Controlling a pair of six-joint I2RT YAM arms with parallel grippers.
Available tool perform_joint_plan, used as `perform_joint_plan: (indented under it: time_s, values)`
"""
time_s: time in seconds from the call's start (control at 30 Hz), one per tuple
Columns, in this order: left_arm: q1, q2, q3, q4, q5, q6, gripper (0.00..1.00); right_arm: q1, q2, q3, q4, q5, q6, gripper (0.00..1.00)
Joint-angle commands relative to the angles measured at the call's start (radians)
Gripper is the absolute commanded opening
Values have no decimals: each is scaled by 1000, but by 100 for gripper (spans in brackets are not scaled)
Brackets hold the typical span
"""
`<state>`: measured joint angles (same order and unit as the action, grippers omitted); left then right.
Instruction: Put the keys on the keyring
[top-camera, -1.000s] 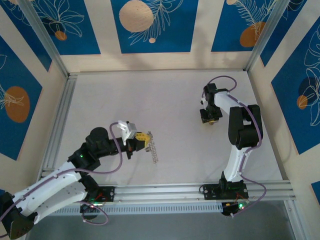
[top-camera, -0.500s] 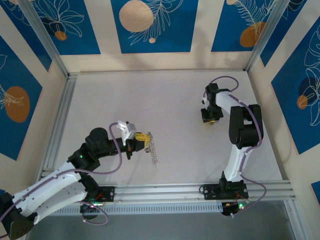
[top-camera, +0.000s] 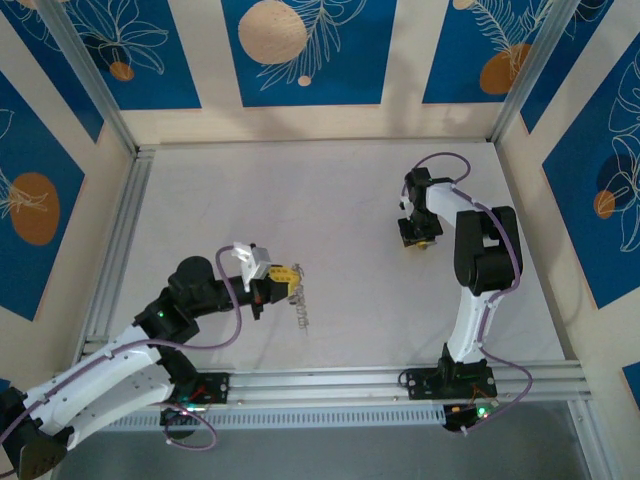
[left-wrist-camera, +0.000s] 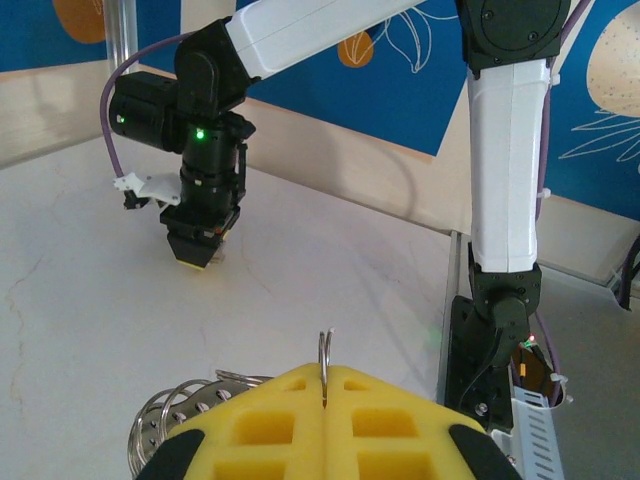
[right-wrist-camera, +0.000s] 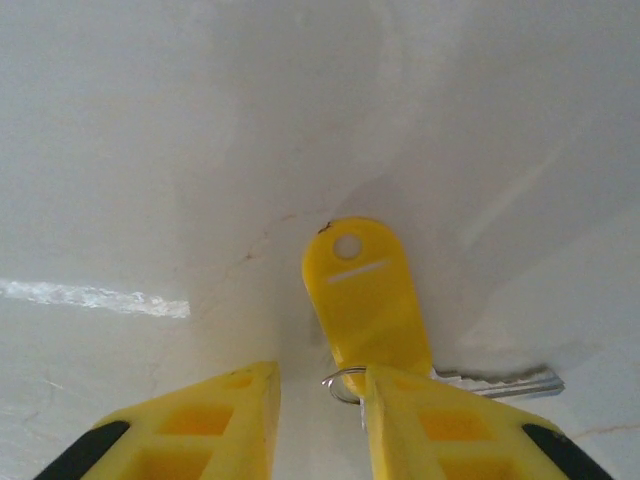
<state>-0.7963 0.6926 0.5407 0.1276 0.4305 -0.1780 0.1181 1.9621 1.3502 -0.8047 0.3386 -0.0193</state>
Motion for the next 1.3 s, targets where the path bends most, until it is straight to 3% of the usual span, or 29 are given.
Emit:
perform_joint_plan:
  time_s: [0.0, 0.23, 0.6, 1.0, 1.27]
  values:
    - [9, -25, -4, 56, 22, -5, 0, 10, 27, 8, -30, 31, 0, 28]
    - [8, -24, -6, 64, 28, -9, 0, 31, 10, -11, -39, 104, -7, 32]
    - [9, -32, -11, 70, 34, -14, 0, 25, -6, -20, -47, 110, -2, 35]
    - [8, -39, -13, 76, 38, -17, 0, 8, 1, -29, -48, 97, -3, 17]
    - [9, -33, -8, 76, 45, -25, 0, 34, -85, -35, -72, 85, -8, 3]
